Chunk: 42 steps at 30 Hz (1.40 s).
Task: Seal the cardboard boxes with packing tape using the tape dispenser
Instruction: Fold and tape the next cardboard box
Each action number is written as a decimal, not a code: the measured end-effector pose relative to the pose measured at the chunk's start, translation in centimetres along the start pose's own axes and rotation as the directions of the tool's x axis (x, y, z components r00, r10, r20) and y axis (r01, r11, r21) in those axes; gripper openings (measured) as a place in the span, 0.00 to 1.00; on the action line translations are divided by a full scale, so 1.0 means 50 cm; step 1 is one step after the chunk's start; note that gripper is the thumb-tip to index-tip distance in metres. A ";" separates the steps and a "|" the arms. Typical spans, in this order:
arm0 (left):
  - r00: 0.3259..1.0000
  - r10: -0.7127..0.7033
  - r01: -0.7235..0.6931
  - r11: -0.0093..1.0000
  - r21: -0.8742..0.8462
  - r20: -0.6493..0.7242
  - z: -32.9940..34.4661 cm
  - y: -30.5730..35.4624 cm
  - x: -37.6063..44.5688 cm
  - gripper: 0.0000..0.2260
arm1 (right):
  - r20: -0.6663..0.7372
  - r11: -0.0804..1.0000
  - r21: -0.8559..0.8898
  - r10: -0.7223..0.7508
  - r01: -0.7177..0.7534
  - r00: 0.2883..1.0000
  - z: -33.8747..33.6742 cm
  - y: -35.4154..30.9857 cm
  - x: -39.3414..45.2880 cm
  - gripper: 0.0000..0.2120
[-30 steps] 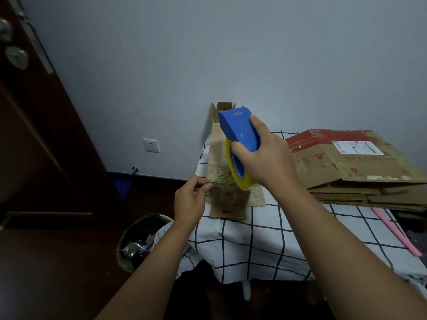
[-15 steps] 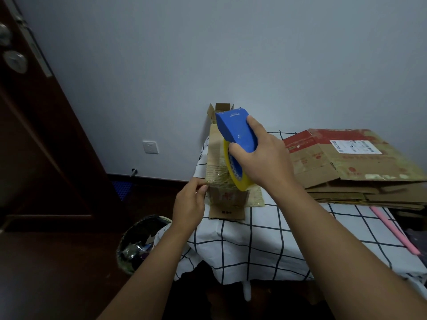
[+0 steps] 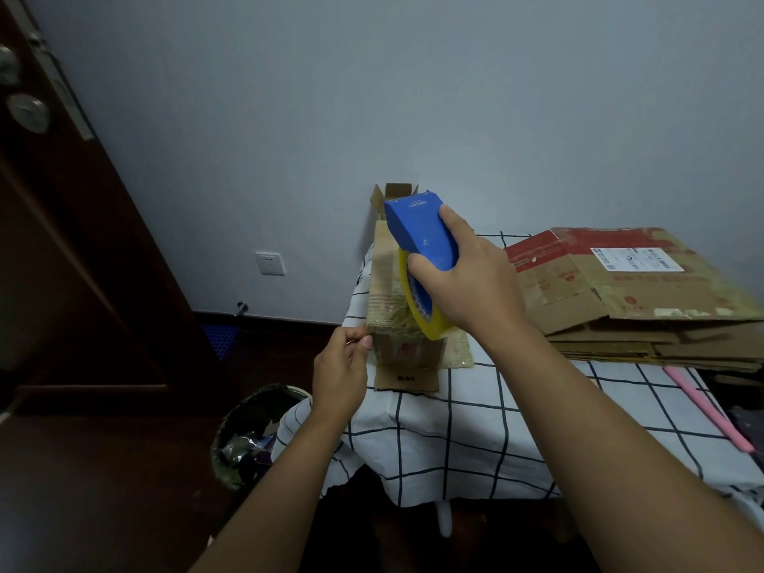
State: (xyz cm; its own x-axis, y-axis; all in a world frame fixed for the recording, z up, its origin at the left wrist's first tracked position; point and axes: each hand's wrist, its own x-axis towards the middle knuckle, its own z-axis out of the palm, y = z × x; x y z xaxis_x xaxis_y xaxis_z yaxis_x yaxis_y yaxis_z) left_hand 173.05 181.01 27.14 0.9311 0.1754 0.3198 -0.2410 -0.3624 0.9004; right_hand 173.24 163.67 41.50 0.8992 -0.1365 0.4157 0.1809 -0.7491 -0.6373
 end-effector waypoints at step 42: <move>0.981 -0.131 0.116 0.988 -0.106 -0.144 0.020 0.001 -0.003 0.05 | 0.005 1.000 -0.010 -0.007 0.007 1.000 0.000 0.001 0.001 0.35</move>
State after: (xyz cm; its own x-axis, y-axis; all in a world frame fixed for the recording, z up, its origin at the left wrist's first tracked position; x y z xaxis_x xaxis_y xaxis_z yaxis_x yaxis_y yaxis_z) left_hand 173.17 180.02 26.85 0.9056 0.3510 0.2381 -0.1586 -0.2404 0.9576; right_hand 173.28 163.63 41.48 0.8998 -0.1286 0.4170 0.1828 -0.7567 -0.6277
